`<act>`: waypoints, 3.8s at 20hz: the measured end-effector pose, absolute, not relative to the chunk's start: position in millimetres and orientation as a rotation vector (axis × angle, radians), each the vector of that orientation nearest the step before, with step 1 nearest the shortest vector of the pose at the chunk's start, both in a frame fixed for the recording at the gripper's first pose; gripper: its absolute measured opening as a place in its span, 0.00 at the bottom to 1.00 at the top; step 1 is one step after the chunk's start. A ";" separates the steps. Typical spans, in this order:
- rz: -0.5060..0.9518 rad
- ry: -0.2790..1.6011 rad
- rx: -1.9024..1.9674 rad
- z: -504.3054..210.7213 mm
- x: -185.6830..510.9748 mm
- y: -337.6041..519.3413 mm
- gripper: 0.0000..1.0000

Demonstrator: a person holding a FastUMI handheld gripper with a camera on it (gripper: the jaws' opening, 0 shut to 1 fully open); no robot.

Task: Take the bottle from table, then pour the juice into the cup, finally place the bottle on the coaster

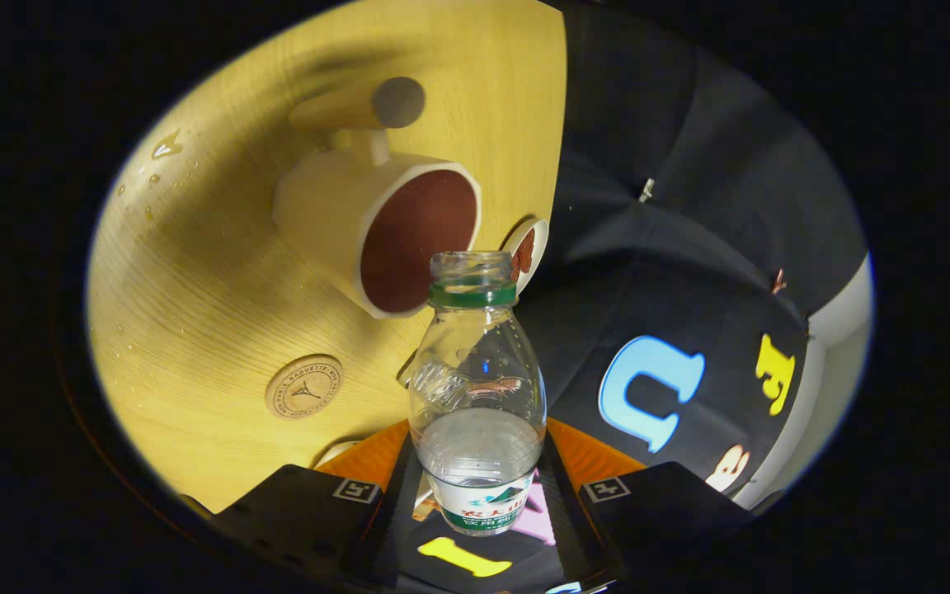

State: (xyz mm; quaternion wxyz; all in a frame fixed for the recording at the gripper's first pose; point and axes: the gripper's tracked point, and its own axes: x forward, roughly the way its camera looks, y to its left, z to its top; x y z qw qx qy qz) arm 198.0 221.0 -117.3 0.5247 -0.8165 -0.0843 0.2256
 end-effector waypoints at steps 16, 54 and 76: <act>0.447 0.194 -0.915 -56.6 189.3 134.5 0.74; 0.483 0.184 -0.033 -151.1 276.7 158.8 0.78; 0.396 0.154 -0.058 -86.4 211.1 117.1 0.99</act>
